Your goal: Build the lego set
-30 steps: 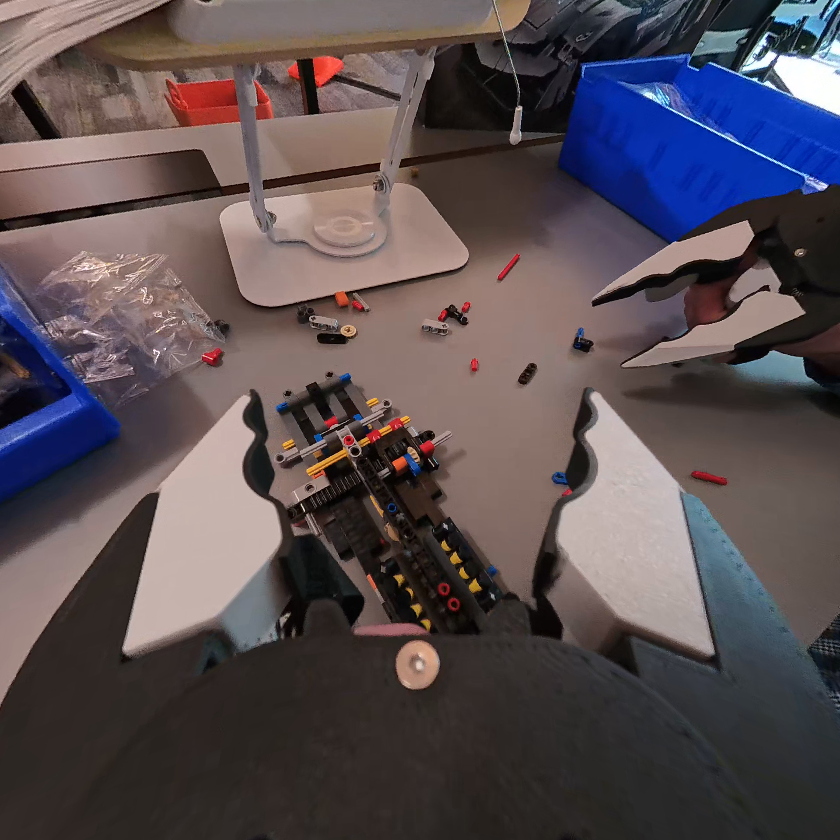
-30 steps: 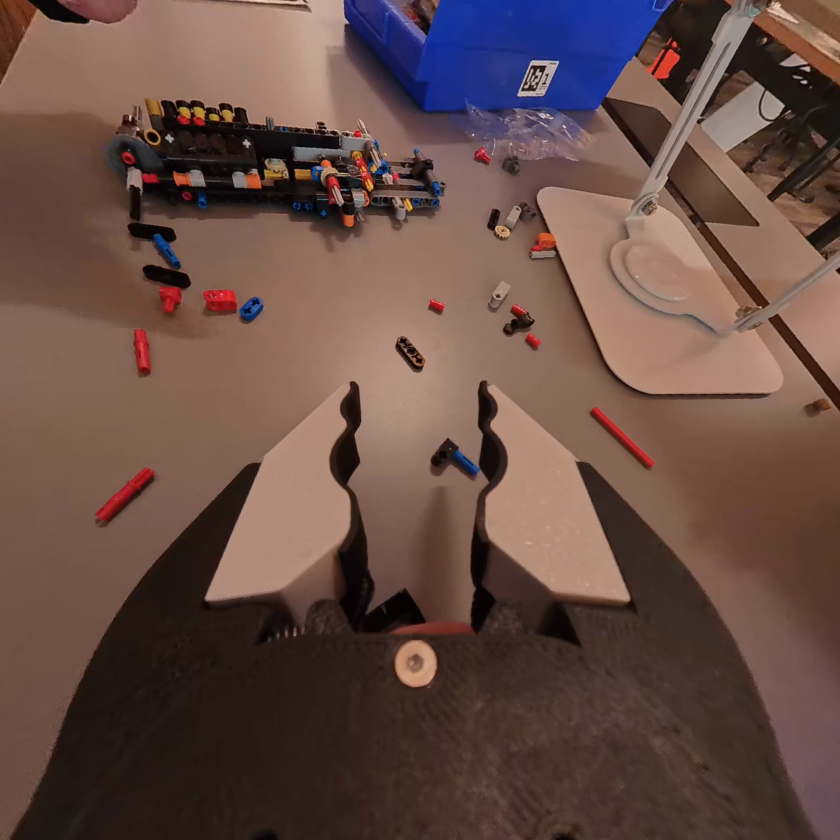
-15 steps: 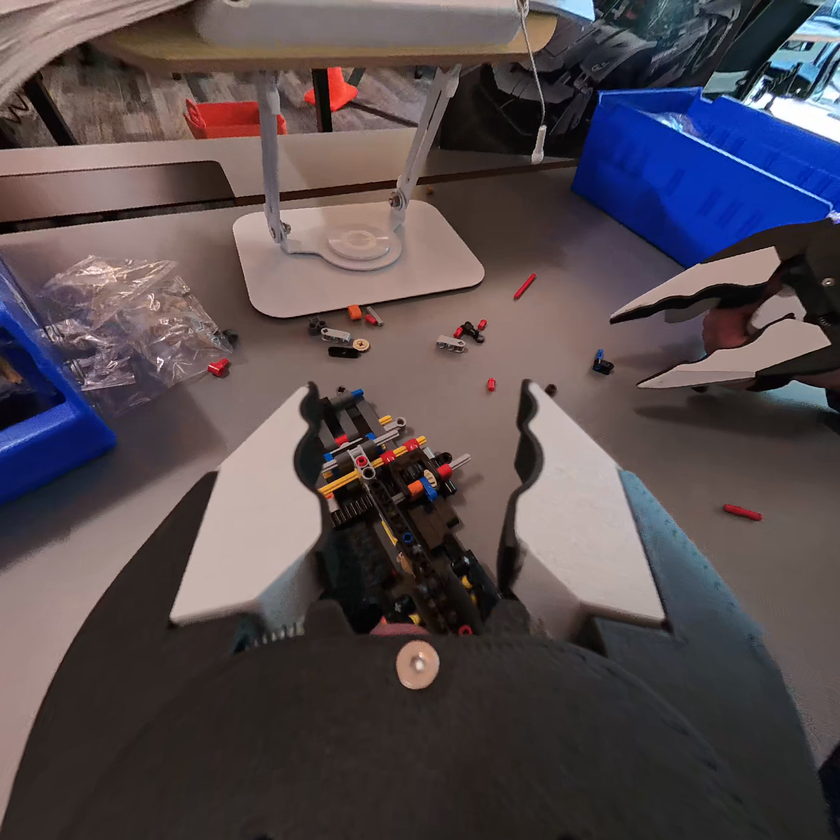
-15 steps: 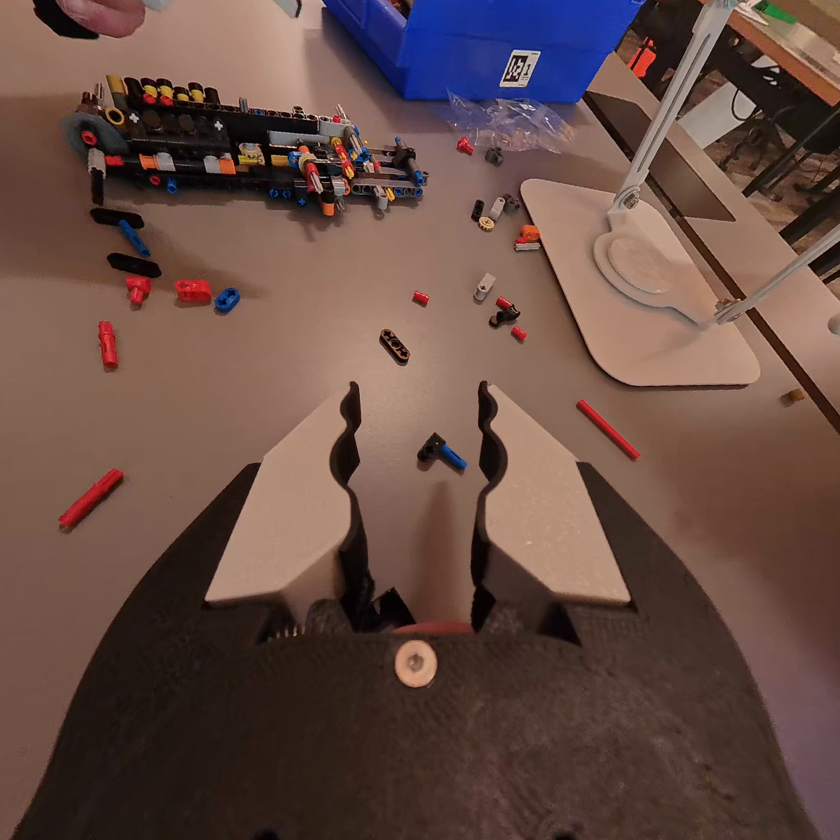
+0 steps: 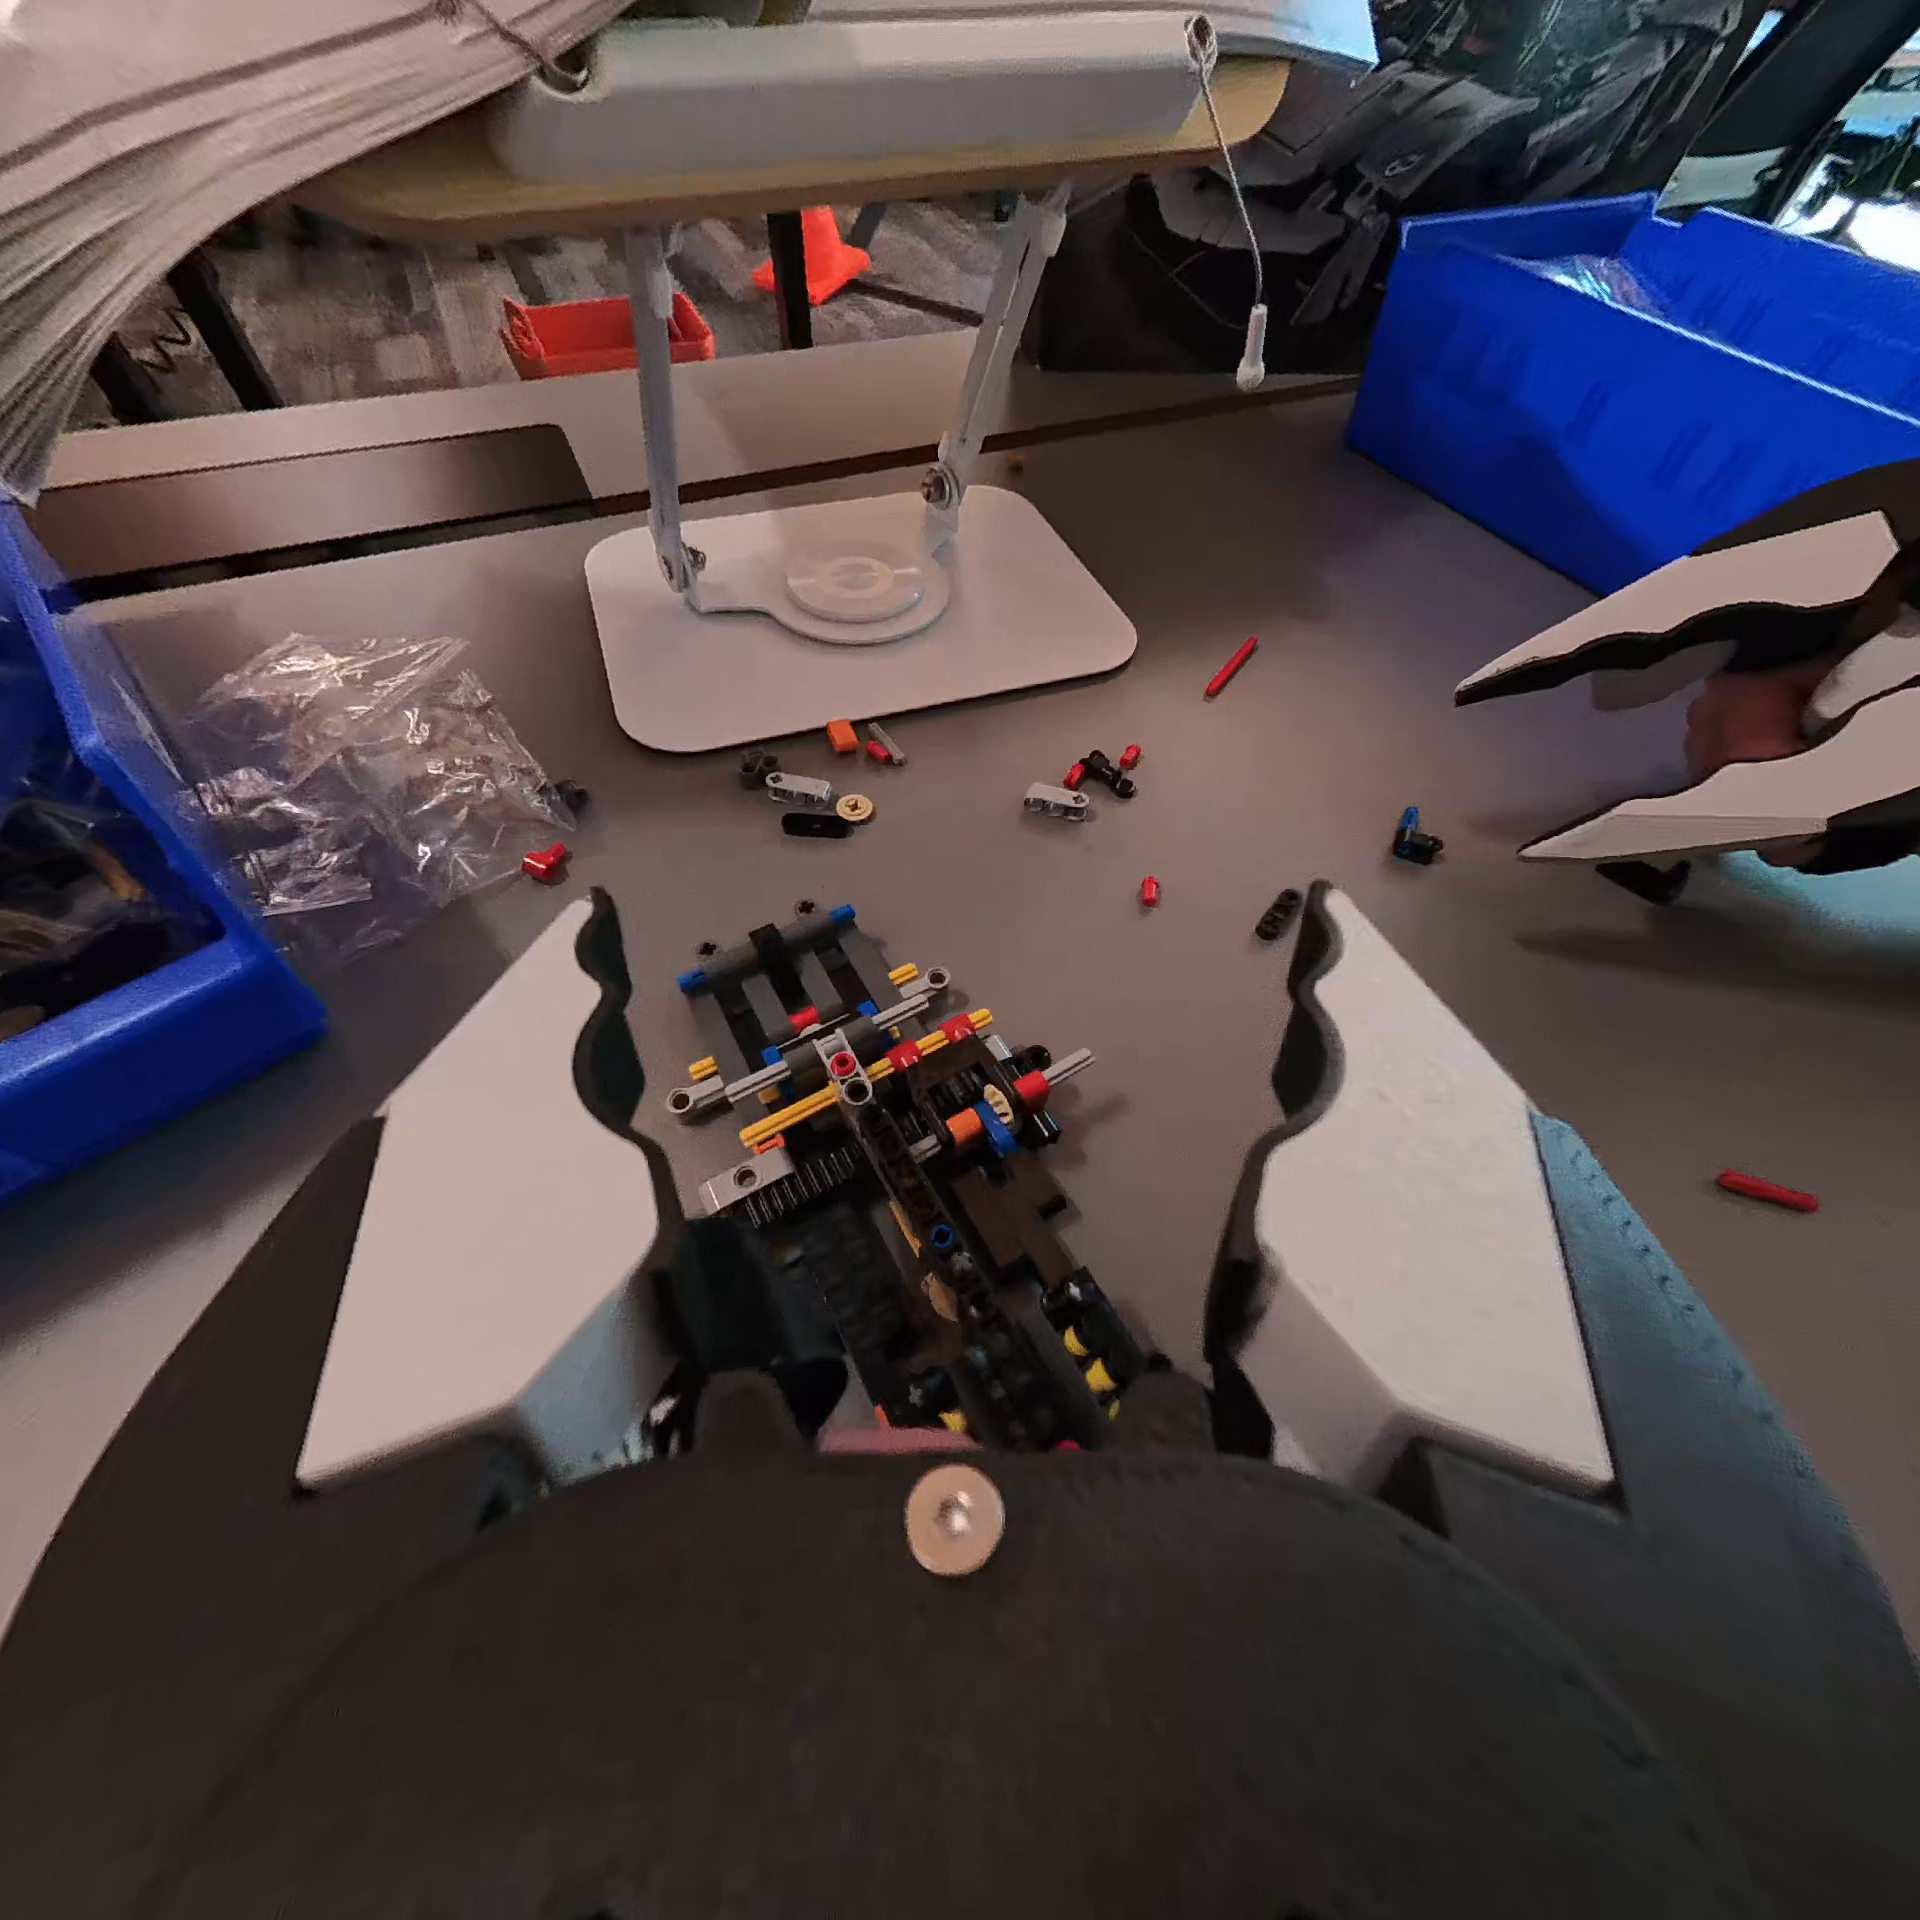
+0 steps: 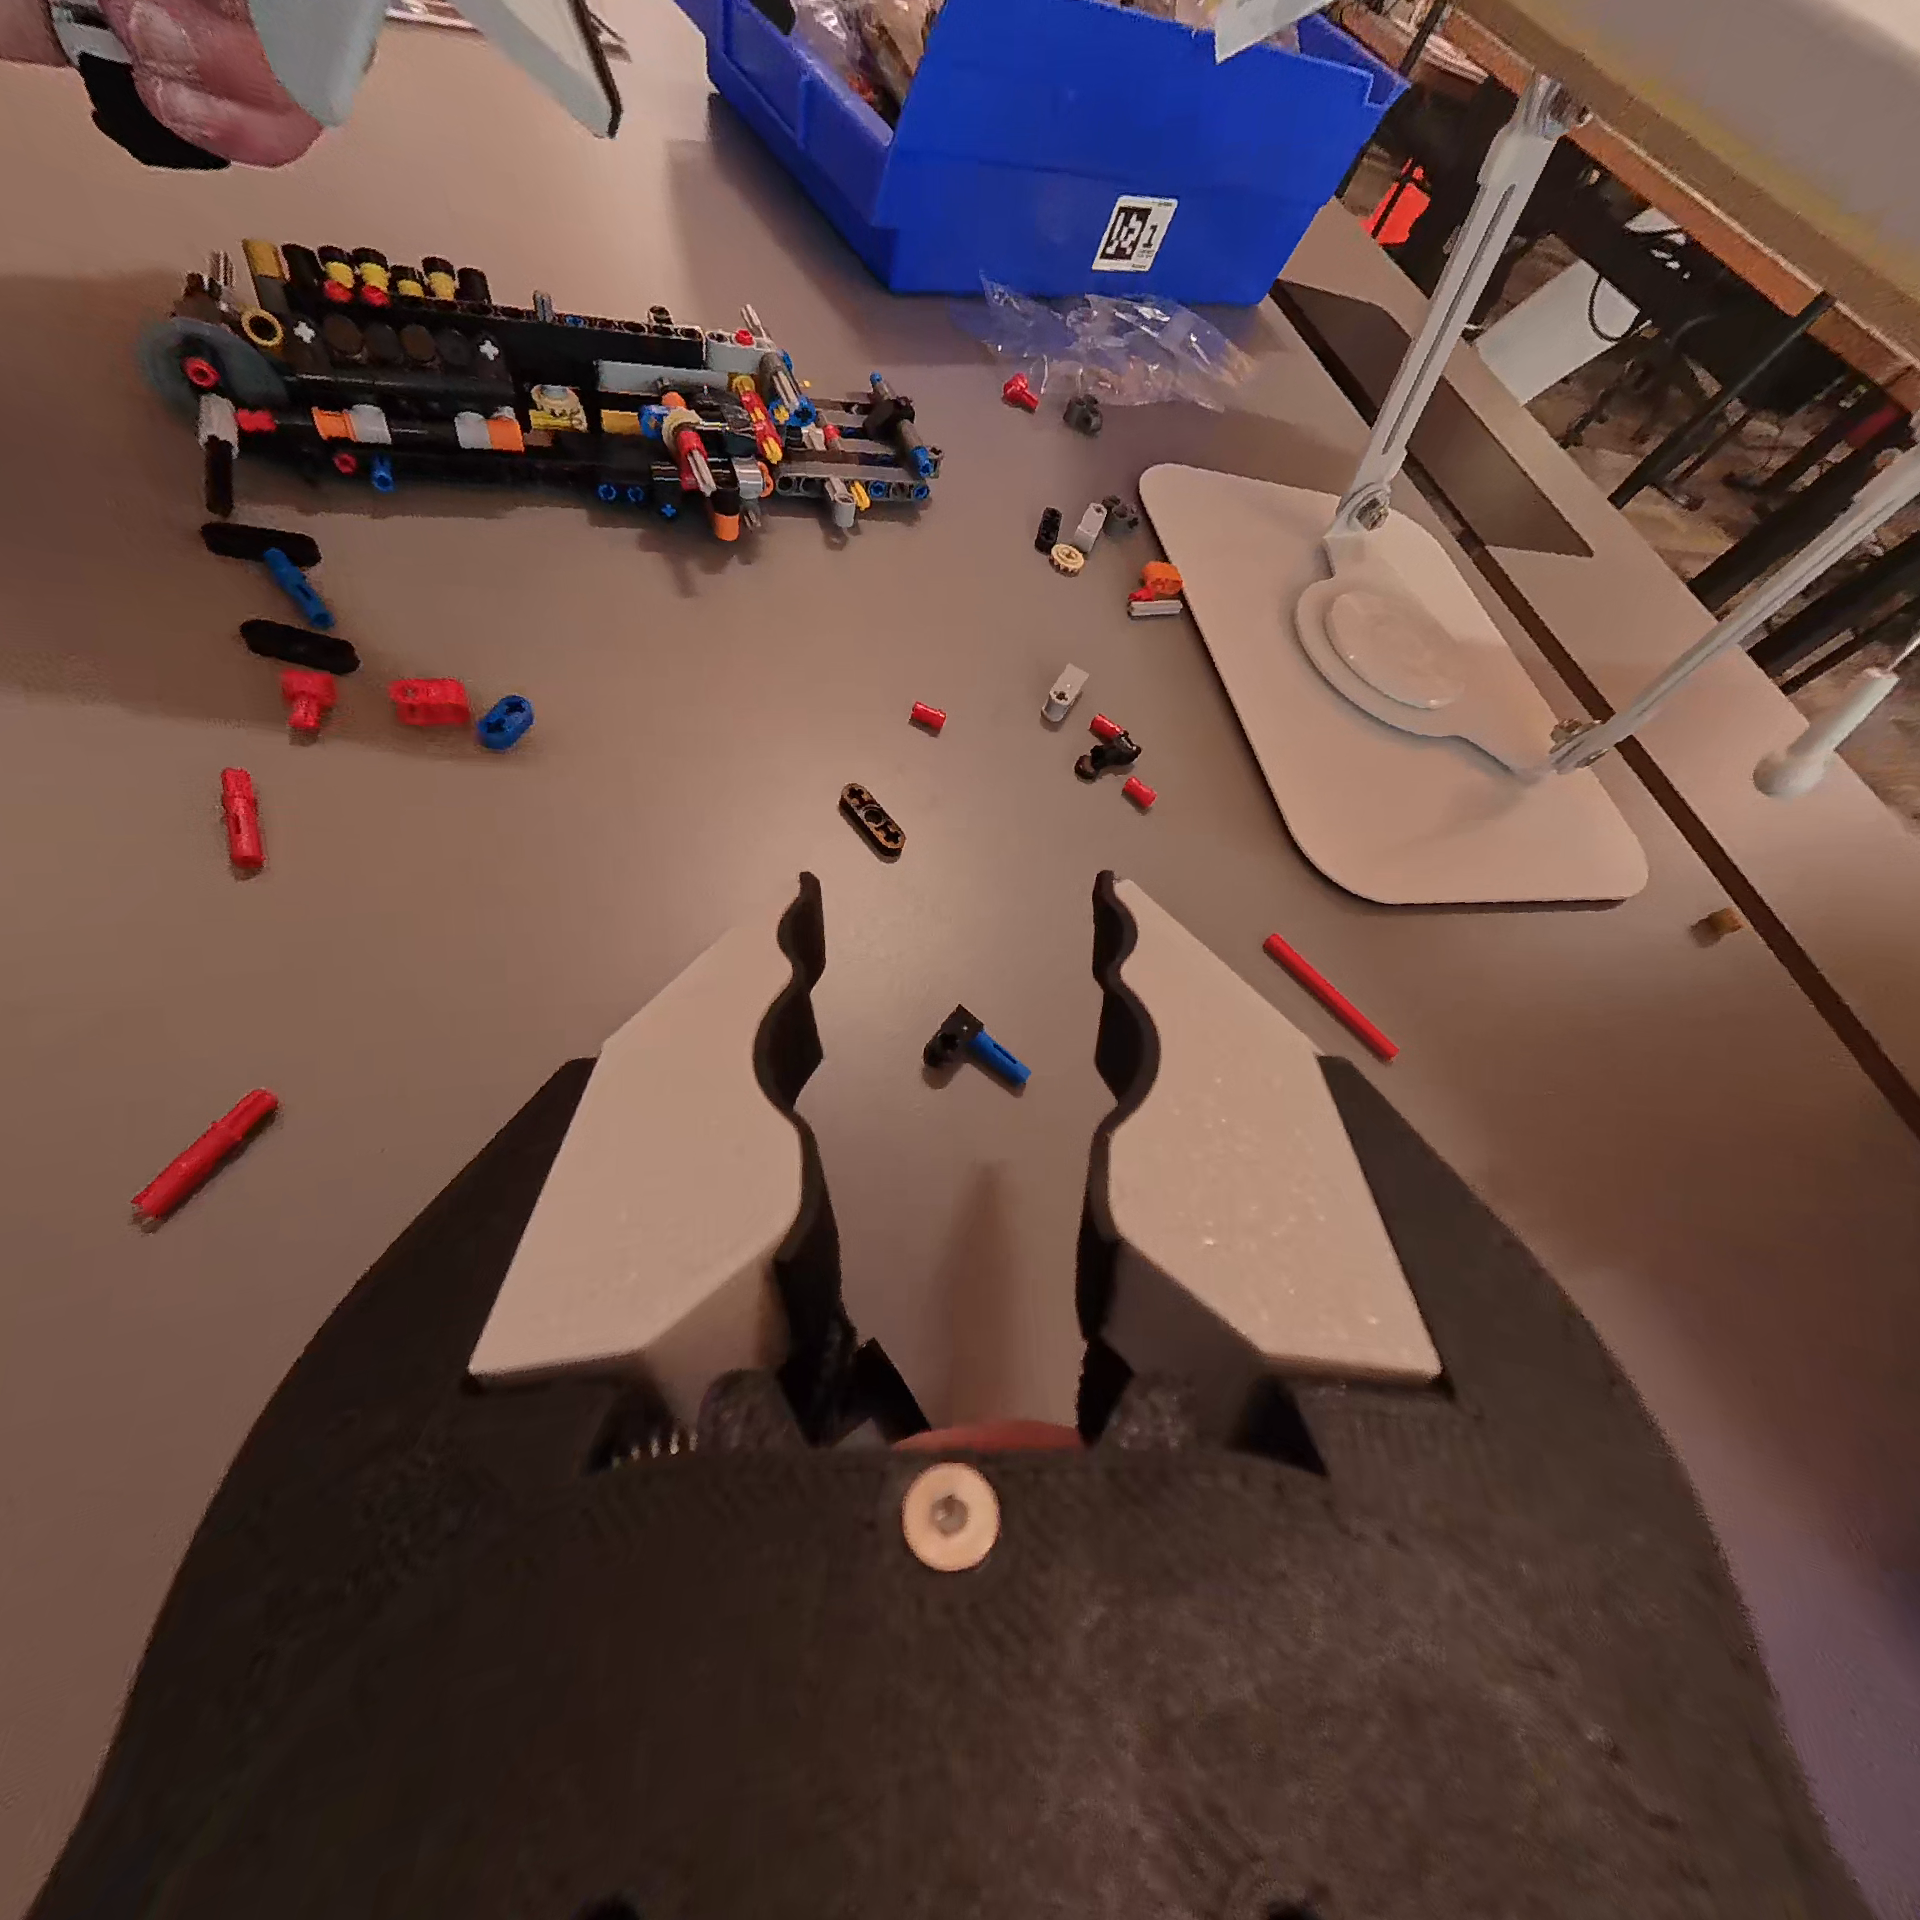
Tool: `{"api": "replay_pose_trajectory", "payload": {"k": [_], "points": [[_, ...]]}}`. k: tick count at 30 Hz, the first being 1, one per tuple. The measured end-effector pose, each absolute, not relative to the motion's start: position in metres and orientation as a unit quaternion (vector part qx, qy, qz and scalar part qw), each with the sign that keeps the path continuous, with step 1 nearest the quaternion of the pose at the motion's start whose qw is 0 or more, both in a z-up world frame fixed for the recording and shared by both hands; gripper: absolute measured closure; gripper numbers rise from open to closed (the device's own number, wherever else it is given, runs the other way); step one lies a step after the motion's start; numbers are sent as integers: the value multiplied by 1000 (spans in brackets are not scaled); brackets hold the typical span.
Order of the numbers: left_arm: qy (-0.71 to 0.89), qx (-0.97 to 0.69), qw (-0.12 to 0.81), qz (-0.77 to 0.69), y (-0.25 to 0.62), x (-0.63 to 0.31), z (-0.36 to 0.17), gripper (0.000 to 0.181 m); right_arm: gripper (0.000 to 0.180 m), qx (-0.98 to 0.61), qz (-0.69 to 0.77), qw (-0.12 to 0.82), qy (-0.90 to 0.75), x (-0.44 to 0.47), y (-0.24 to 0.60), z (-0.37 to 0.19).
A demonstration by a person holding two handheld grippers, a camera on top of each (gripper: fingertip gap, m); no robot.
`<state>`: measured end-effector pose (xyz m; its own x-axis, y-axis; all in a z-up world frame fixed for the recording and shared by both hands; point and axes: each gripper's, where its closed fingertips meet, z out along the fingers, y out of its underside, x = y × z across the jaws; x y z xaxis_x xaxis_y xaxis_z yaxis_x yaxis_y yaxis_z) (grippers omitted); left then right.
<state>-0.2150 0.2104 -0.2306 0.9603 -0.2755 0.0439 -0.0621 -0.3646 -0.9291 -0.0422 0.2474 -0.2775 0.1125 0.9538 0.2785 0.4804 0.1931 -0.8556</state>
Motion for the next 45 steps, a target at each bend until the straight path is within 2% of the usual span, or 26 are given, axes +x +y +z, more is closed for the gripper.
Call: {"api": "replay_pose_trajectory", "payload": {"k": [10,15,20,25,32,36,45], "points": [[103,-815,568,-50,216,-221,-231,63,130,-585,246,469,-614,-40,253,-280],[115,-820,560,-33,211,-226,-238,56,129,-571,266,480,-611,-41,247,-270],[91,-815,570,-49,206,-236,-240,70,129,-583,267,471,-605,-41,251,-276],[96,-816,568,-41,205,-236,-247,72,130,-580,271,472,-606,-42,250,-275],[95,-809,579,-38,204,-241,-245,82,130,-586,273,472,-600,-41,253,-275],[72,-798,597,-41,207,-244,-237,79,130,-587,272,473,-598,-40,254,-275],[89,-792,603,-40,210,-237,-234,95,130,-589,271,470,-599,-41,254,-276]]}}
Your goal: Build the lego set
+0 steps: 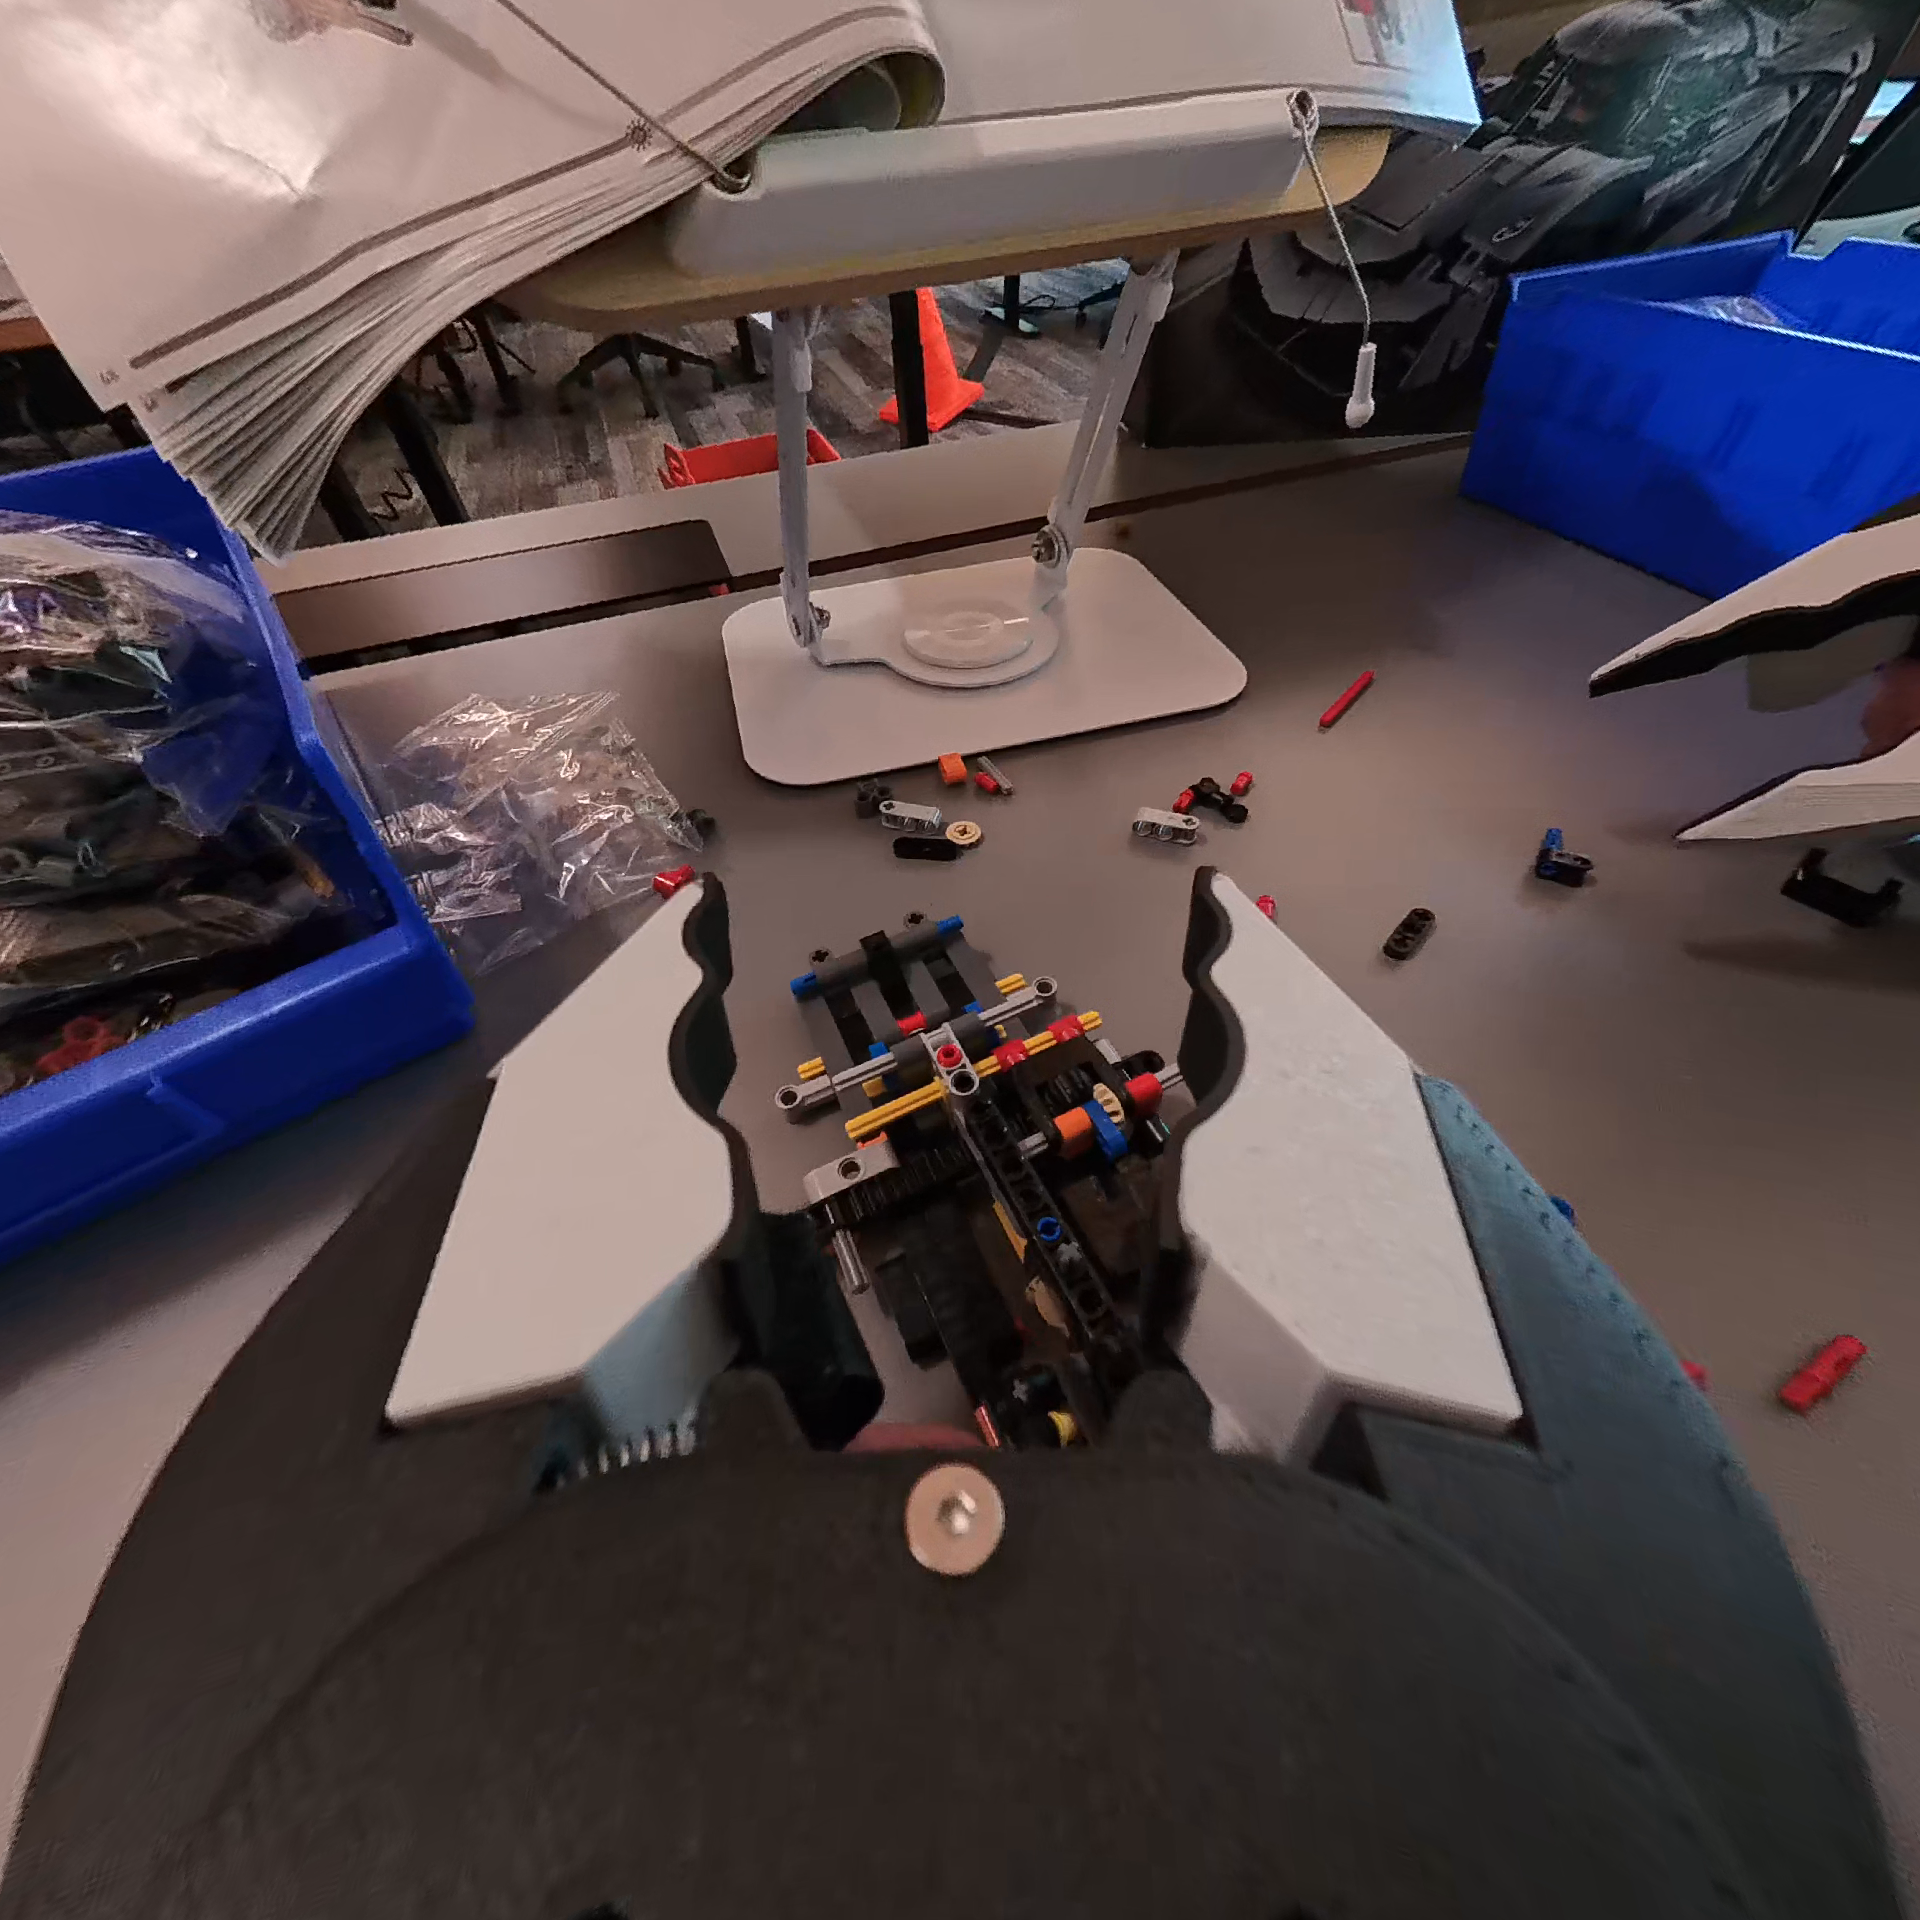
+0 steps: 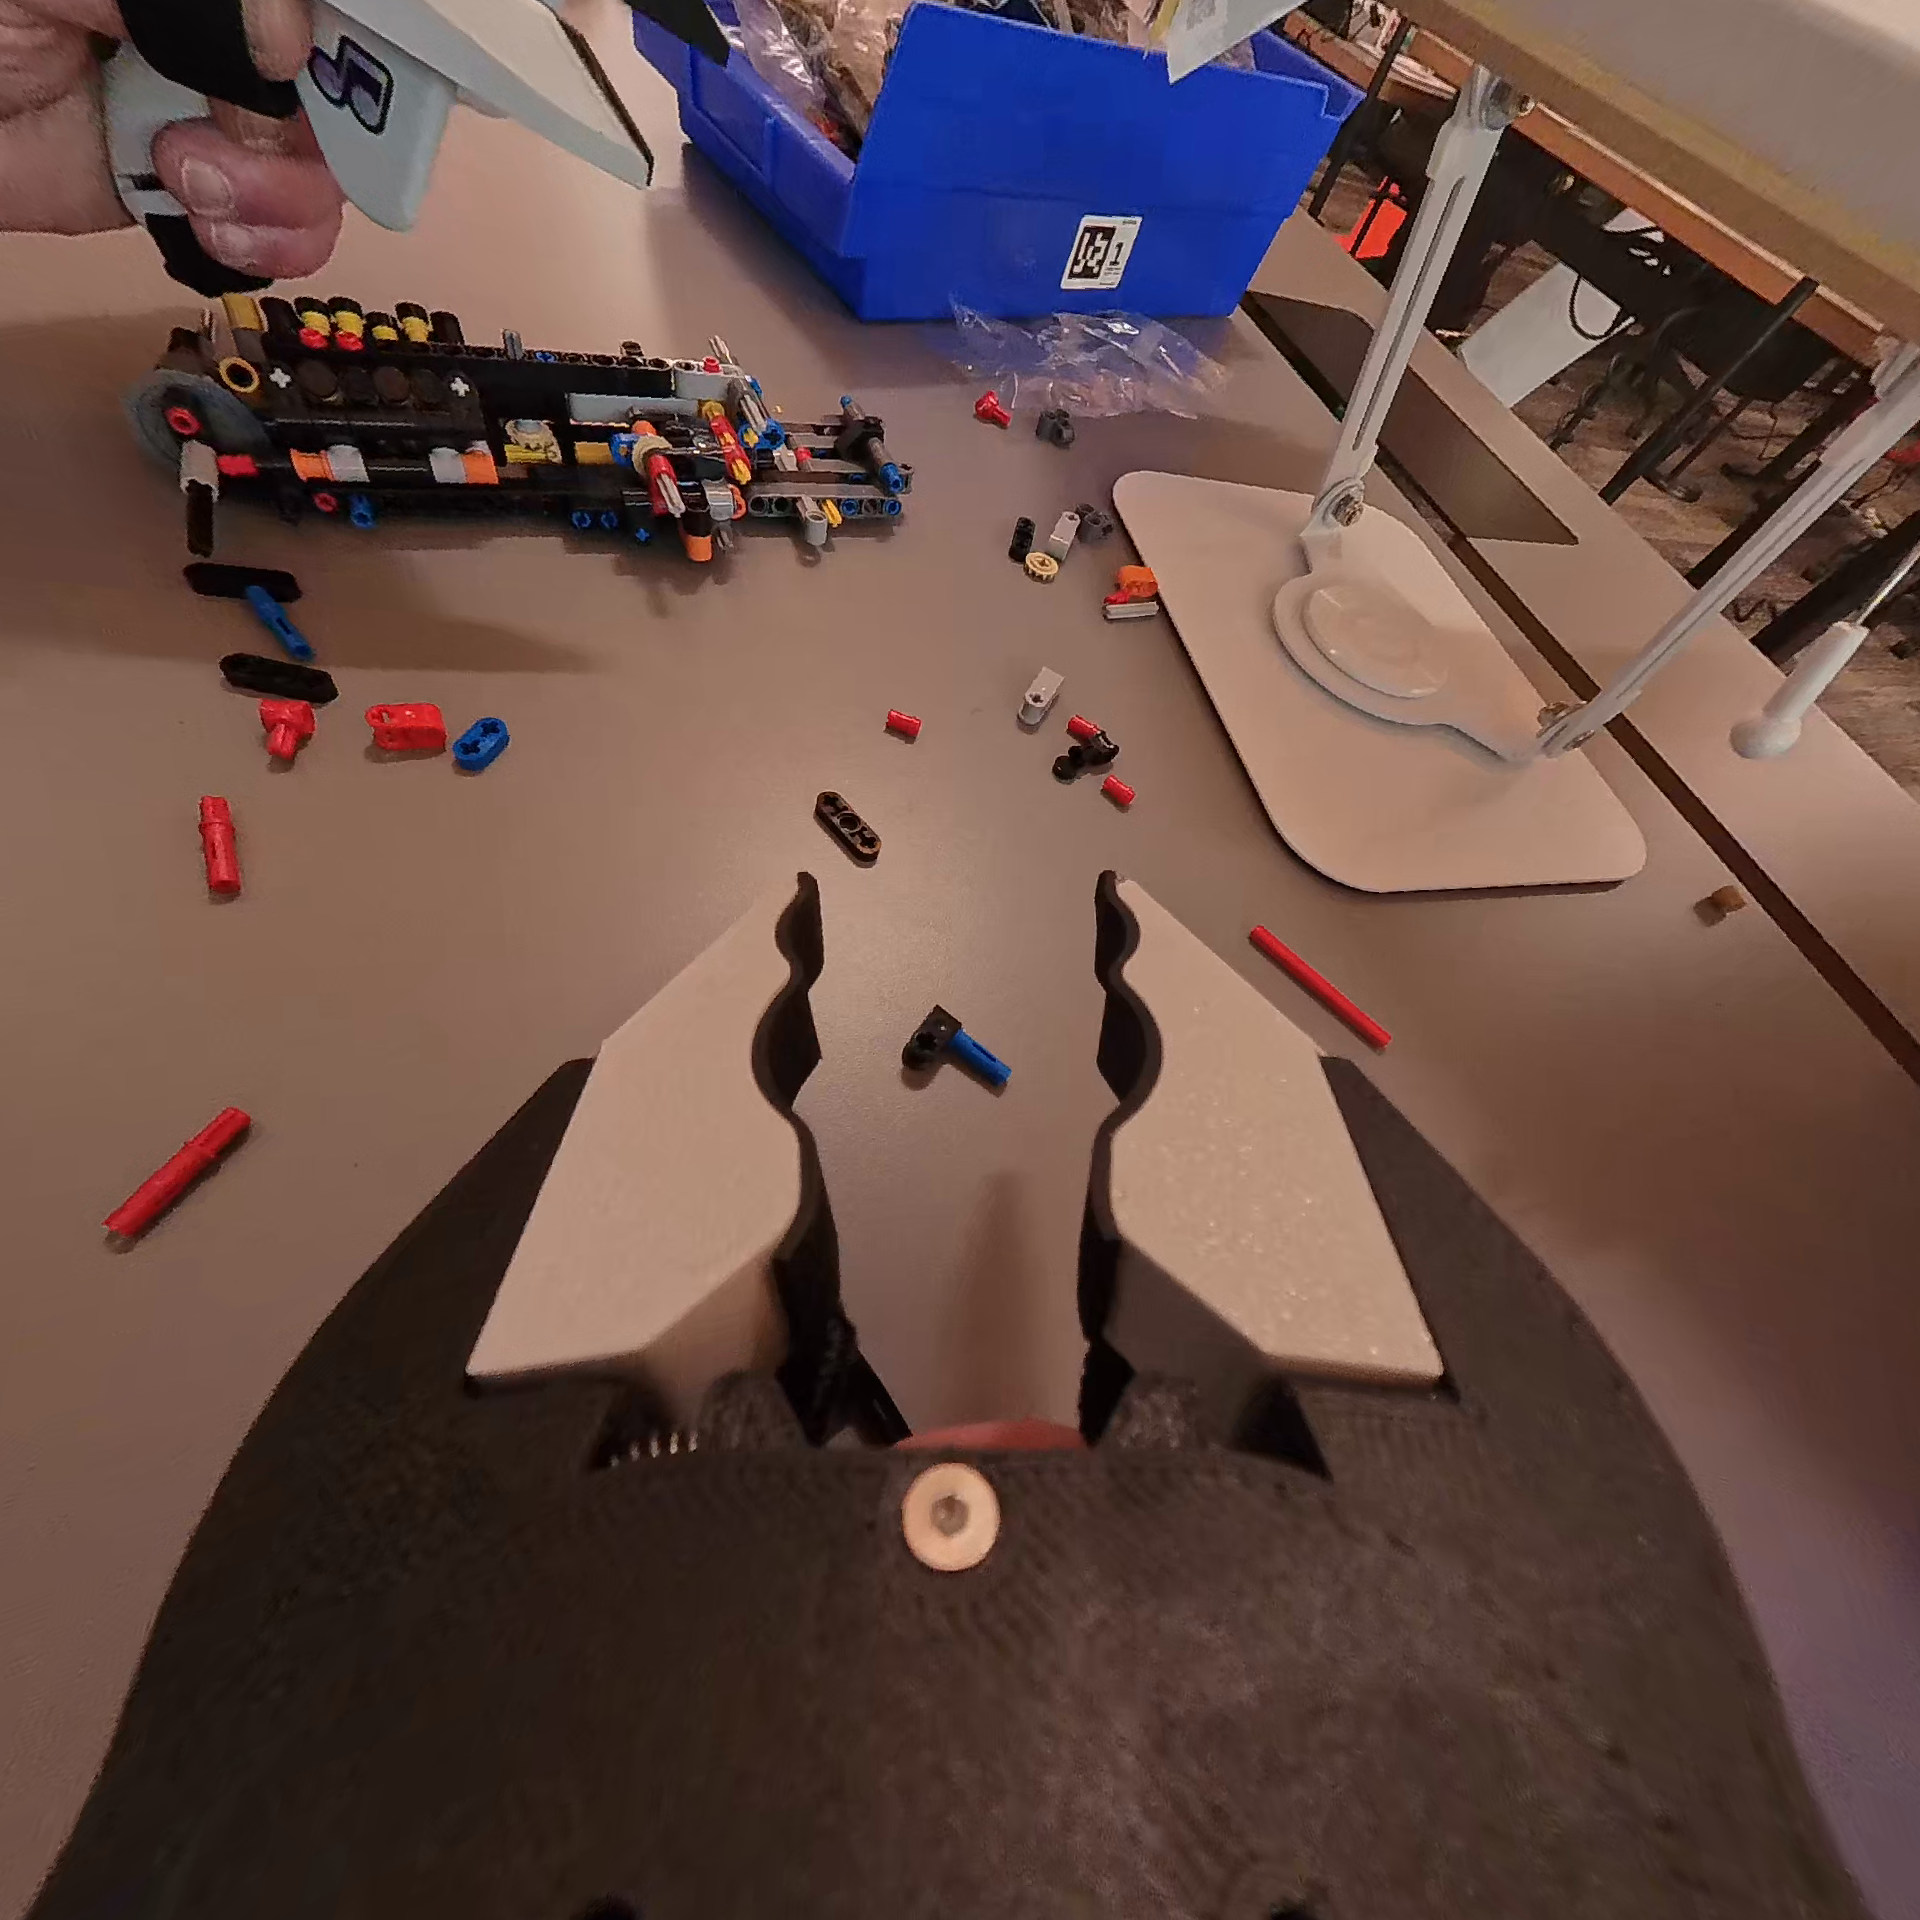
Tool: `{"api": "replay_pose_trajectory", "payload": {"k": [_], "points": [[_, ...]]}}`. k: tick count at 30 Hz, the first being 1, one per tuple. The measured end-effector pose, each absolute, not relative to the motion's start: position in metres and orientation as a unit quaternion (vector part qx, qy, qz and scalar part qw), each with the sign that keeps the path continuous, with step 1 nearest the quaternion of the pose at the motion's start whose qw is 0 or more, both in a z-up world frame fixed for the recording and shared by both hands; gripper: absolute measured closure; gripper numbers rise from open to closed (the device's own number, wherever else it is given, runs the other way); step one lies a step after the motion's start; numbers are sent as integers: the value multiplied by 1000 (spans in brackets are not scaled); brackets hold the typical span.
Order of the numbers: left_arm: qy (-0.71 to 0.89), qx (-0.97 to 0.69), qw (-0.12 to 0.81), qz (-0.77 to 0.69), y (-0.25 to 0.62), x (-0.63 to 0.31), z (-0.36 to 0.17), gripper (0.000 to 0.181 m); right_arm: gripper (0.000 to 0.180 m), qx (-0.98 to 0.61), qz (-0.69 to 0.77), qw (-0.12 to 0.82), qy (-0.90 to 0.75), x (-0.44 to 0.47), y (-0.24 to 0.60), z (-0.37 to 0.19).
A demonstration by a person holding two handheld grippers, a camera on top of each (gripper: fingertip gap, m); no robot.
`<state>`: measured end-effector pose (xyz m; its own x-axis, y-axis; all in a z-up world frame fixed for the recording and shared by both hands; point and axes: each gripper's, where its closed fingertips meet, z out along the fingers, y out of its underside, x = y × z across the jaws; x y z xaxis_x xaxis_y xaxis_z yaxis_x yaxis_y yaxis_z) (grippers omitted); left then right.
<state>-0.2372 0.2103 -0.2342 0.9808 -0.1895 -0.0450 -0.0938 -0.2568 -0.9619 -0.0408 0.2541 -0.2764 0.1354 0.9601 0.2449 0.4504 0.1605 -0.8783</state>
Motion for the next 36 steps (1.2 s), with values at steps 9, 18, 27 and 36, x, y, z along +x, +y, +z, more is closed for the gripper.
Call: {"api": "replay_pose_trajectory", "payload": {"k": [9,18,27,36], "points": [[93,-794,599,-45,211,-233,-235,94,130,-588,268,470,-601,-41,254,-277],[94,-794,598,-49,211,-229,-235,92,130,-586,265,470,-604,-41,253,-277],[101,-795,596,-49,210,-224,-235,92,130,-586,263,471,-605,-41,253,-276],[103,-793,599,-47,209,-224,-232,94,130,-584,261,472,-607,-41,253,-276]]}}
